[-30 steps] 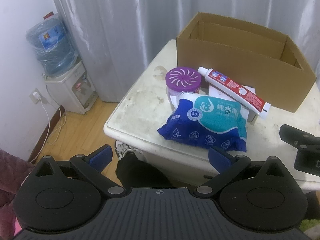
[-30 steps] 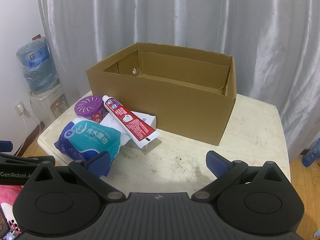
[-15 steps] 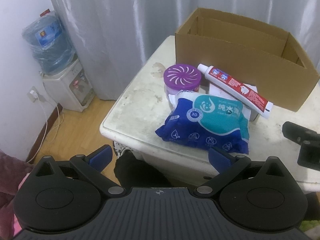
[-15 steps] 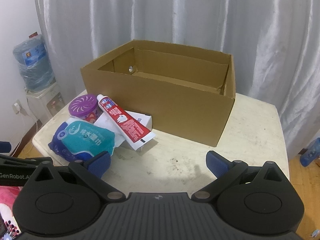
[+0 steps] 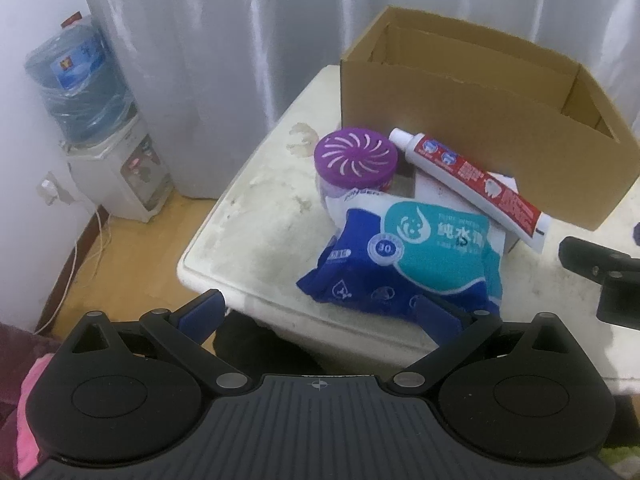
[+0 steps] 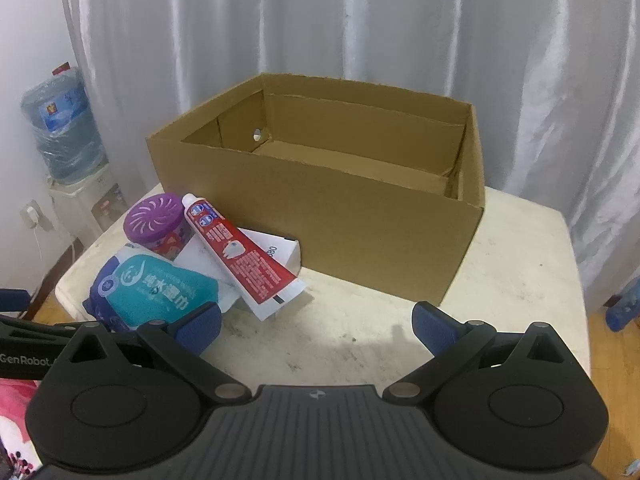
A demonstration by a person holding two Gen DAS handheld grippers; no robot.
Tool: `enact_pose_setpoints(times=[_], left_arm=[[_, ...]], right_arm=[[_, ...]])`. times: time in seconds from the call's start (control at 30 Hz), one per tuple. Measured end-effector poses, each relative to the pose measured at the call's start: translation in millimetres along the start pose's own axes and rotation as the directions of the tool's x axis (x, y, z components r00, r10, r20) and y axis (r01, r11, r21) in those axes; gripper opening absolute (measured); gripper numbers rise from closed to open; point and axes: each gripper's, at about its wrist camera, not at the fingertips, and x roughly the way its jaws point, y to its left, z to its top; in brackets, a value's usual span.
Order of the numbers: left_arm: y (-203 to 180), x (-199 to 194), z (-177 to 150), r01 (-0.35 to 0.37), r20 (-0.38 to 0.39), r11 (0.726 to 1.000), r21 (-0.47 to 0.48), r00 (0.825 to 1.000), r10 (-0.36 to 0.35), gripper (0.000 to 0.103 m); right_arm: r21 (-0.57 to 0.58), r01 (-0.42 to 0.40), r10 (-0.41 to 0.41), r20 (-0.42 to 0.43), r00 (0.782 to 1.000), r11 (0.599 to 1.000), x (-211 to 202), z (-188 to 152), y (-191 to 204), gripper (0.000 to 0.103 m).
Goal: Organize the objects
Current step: 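Move the right gripper onto the blue wet wipes pack and close it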
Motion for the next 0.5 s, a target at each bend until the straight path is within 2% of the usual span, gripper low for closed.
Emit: enact_pose_setpoints(times=[0.13,0.27,0.37,0.5], left_arm=[[2,1,2,0.023,0.044,1.0,0.0,0.999,-0.023,0.103],[6,3,2,0.059,0.08,0.998,-0.004,0.995,-0.059,0.103],[11,6,1,0.093,0.098,0.996,-0.014,0.991,-0.091,0.102],[12,7,0,0.115,0.106,0.993,0.009,0.988,-0.116,0.097]], right_arm=[[0.017,-0.078,0.078,-0.012,0.997,0.997,6,3,-6,0.103],[0.066,-0.2,0.202,-0.019,0.979,0.978,9,4,-14,0.103],[0.123,-0.278,0.282,-0.015,0.959,0.953,12,6,-19,0.103],[0.209,-0.39,0.398,0.006,0.917,0.897,18,10,-24,0.101]])
